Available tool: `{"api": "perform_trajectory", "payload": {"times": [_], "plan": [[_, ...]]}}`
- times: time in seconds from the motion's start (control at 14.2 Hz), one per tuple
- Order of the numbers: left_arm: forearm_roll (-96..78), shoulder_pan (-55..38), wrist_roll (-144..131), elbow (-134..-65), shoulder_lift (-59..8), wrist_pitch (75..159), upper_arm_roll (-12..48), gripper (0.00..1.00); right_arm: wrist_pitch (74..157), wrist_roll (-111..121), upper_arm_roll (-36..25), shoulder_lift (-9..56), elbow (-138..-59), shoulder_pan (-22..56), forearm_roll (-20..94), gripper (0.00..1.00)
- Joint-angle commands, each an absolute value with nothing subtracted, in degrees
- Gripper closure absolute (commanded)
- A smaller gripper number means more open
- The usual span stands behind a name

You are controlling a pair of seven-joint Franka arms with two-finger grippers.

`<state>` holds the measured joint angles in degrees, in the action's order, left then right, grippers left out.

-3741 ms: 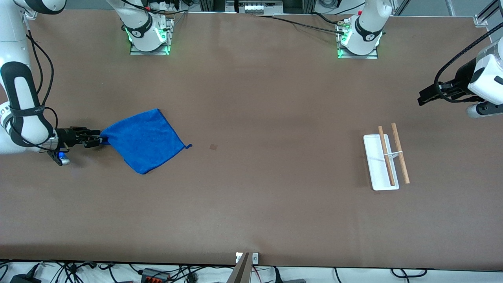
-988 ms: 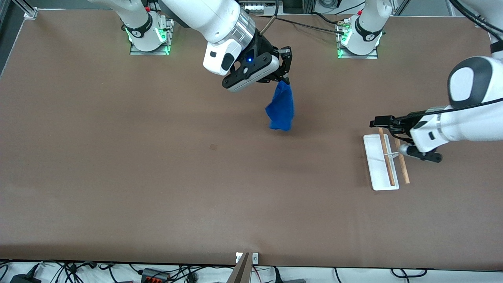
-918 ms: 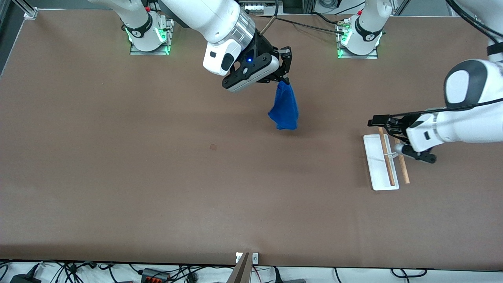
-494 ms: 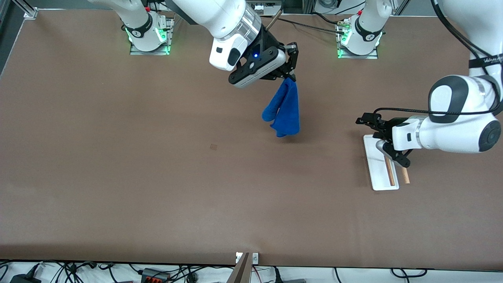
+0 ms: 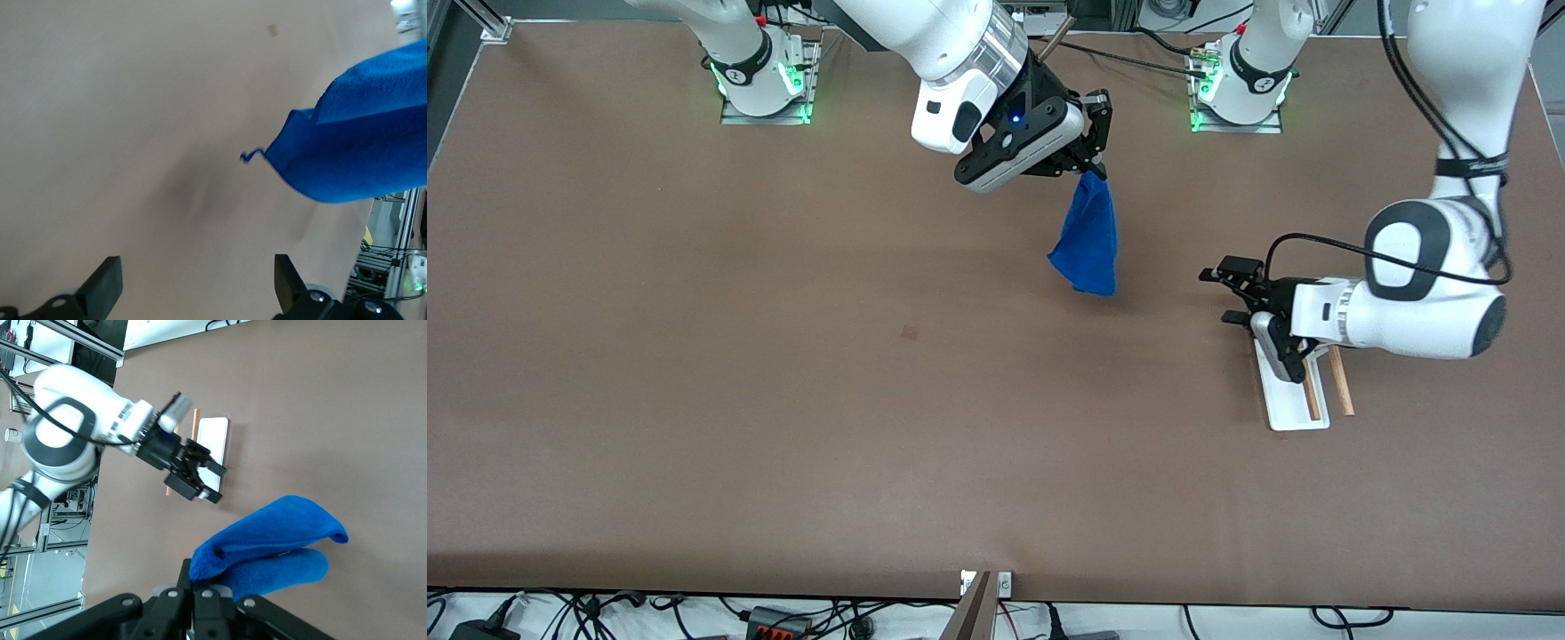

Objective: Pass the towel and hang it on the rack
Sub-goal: 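Move the left gripper toward the hanging towel held by the right gripper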

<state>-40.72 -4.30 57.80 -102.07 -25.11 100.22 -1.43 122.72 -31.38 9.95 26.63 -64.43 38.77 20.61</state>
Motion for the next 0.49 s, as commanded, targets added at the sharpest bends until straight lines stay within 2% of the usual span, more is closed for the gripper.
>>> {"api": "perform_trajectory", "payload": {"times": [0.0,0.42], "plan": [[-45.60,-4.39,69.40,-106.87,-24.26,105.37,0.26,0.00,123.13,-32.43,9.93,27.25,-63.19,39.20,20.39,1.00],[-53.17,-4.39,78.04,-113.11,-24.08,113.81,7.46,0.00,123.05,-32.34,9.93,27.16,-63.37,39.55,19.95,1.00]]}}
